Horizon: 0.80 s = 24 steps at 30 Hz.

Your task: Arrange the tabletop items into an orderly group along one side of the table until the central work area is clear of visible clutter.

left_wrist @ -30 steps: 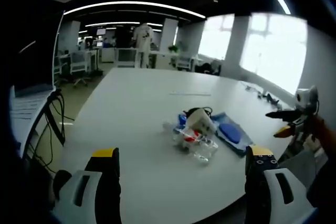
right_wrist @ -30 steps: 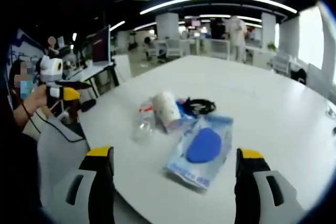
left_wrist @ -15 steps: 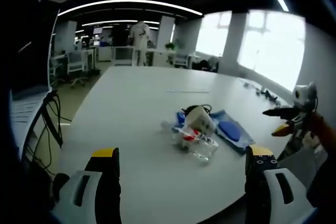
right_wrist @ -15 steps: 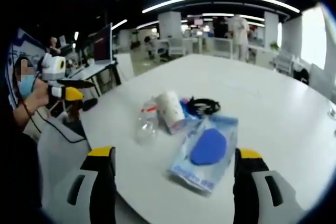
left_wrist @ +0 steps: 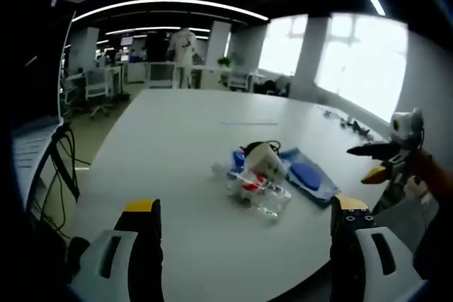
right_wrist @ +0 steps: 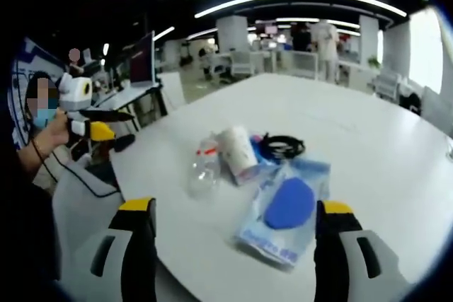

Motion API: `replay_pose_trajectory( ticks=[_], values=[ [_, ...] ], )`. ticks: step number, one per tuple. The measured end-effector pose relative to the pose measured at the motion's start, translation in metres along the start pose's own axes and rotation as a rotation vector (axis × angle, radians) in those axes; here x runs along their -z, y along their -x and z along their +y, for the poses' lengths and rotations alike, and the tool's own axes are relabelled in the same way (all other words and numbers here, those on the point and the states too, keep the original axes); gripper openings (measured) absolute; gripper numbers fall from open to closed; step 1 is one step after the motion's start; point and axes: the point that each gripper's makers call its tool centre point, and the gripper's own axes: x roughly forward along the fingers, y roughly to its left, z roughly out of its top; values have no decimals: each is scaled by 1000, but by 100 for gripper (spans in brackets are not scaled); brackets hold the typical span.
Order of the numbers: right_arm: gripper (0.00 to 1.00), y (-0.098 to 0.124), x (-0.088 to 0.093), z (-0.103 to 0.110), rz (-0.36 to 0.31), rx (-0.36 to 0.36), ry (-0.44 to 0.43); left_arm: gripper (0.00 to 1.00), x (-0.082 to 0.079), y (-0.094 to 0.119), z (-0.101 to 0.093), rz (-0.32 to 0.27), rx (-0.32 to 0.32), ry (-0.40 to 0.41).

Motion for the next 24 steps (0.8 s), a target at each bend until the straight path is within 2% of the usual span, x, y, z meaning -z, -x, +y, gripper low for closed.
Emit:
replay_pose_trajectory(
  ticks=[11, 24],
  values=[
    [90, -10, -2, 11, 15, -40, 14, 99, 2, -4, -1, 5, 17, 4],
    [90, -22, -5, 24, 22, -80, 25, 99, 3, -11, 0, 28, 27, -28]
  ],
)
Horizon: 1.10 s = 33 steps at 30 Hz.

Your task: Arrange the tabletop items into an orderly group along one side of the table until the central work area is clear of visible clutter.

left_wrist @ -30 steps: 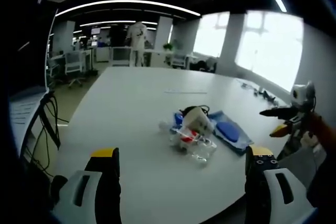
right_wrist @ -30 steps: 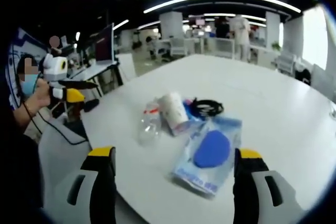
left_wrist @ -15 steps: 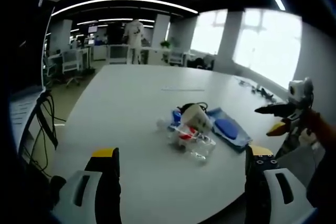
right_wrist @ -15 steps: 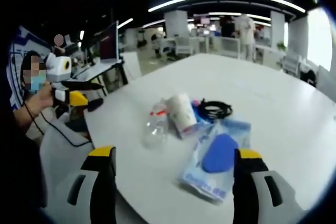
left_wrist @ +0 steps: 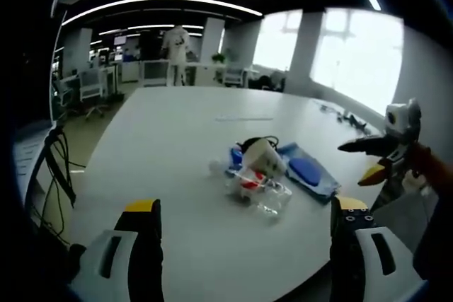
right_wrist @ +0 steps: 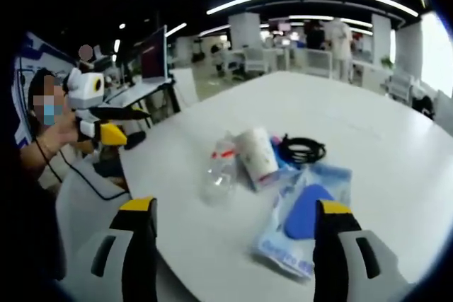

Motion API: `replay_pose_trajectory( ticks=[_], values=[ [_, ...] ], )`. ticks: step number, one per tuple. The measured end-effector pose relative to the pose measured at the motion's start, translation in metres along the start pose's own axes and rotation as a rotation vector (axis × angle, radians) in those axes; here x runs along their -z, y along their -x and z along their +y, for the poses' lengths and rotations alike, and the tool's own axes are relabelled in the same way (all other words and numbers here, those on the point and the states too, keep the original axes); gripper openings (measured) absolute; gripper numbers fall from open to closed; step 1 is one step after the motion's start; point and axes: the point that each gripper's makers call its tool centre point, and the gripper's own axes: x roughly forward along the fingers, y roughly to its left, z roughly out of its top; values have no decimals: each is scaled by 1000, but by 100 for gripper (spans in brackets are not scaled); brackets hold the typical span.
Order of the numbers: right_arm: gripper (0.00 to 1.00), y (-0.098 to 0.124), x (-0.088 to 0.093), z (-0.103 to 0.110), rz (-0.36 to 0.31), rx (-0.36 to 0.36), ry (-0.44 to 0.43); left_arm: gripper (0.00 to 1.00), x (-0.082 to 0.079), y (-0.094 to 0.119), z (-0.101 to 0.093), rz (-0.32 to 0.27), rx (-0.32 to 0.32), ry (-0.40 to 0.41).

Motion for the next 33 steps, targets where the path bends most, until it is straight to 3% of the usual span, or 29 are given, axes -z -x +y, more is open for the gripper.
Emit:
replay_pose_trajectory(
  ticks=[33],
  values=[
    [75, -58, -2, 37, 19, -127, 12, 99, 5, -13, 2, 29, 21, -6]
  ],
)
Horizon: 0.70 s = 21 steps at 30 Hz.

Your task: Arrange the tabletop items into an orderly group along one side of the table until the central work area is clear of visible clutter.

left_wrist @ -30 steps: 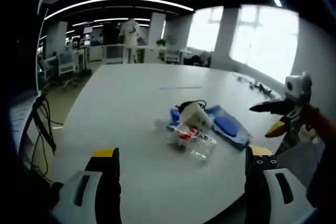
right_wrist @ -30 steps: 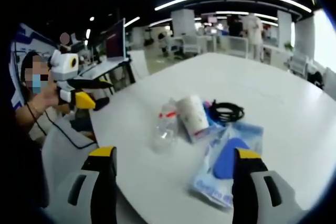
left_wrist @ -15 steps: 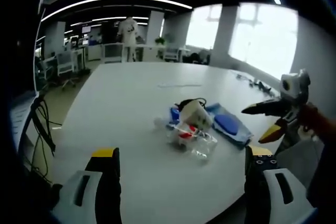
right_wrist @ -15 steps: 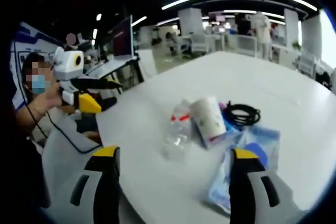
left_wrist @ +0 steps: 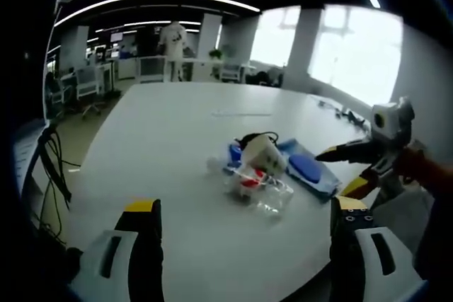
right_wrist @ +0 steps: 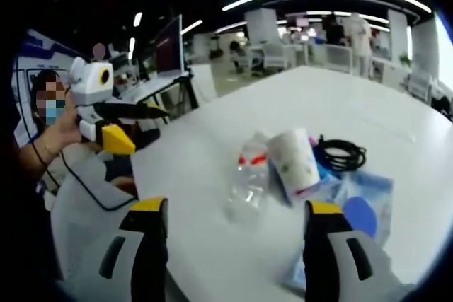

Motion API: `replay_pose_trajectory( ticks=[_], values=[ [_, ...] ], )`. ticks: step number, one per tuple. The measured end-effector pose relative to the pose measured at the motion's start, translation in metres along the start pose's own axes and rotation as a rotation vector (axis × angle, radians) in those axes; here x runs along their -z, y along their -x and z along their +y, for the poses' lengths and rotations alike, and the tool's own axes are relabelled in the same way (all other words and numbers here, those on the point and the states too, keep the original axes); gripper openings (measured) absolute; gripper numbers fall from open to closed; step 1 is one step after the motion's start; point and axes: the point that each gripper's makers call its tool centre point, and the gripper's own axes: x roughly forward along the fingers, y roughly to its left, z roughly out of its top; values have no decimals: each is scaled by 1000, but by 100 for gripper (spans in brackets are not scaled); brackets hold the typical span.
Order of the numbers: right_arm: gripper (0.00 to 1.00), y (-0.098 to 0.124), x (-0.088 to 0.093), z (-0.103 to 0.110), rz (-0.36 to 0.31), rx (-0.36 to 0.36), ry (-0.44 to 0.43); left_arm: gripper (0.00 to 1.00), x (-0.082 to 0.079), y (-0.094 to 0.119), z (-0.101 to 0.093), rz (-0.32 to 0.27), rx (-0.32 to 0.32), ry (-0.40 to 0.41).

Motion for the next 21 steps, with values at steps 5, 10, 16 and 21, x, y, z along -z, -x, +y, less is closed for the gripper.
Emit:
replay_pose_trajectory(
  ticks=[5, 10, 16, 21],
  values=[
    [75, -9, 1, 4, 11, -23, 15, 99, -2, -3, -6, -25, 24, 19],
    [74, -18, -1, 5, 11, -35, 13, 99, 2, -5, -5, -11, 26, 17],
    [71, -32, 1, 3, 25, -36, 21, 99, 6, -5, -2, -3, 28, 23],
    [69, -42, 0, 4, 24, -44, 13, 99, 7, -5, -3, -13, 34, 39]
  ],
)
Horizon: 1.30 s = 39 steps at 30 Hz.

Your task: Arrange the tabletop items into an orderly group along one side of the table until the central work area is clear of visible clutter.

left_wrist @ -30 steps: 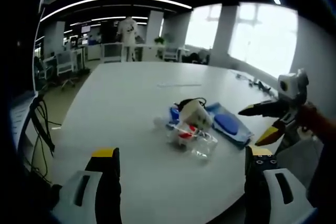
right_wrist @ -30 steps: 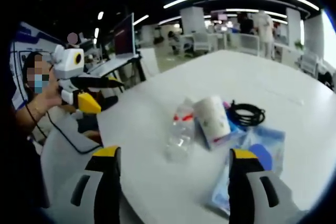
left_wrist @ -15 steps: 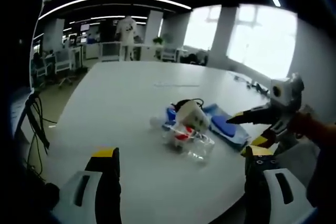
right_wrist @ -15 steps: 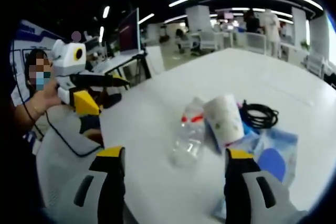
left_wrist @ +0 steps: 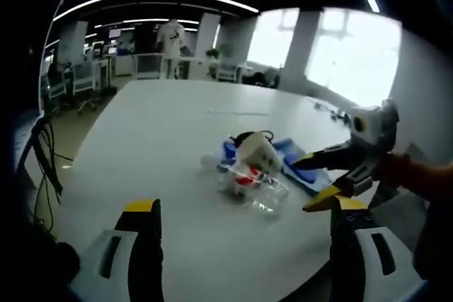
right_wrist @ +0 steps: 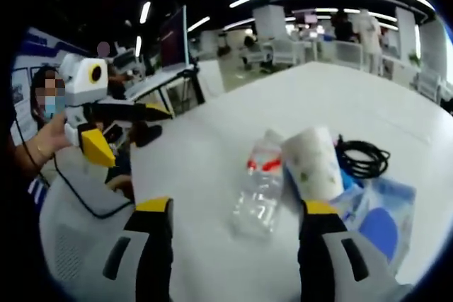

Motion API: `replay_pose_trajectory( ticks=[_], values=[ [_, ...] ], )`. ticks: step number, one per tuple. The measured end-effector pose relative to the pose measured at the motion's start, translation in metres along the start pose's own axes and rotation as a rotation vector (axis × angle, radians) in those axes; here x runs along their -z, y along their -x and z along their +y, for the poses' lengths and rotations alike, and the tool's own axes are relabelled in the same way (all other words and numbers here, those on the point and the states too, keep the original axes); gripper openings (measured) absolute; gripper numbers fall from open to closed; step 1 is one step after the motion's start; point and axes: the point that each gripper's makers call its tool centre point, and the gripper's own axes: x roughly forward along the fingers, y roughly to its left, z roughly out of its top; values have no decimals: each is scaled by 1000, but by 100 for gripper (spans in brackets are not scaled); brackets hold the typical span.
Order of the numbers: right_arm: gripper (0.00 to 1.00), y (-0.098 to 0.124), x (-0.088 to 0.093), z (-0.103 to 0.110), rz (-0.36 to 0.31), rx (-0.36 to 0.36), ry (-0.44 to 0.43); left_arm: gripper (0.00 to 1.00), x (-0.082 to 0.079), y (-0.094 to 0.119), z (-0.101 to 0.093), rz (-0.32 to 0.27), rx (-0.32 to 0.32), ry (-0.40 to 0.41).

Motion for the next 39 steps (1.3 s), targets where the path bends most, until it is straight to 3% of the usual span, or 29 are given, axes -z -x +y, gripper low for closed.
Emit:
replay_pose_trajectory(
  ticks=[25, 39],
  values=[
    [66, -46, -8, -12, 27, -44, -11, 98, 14, -11, 4, 42, 13, 16],
    [57, -70, -12, -24, 16, -5, -125, 98, 17, -19, 2, 48, 32, 36]
  ],
)
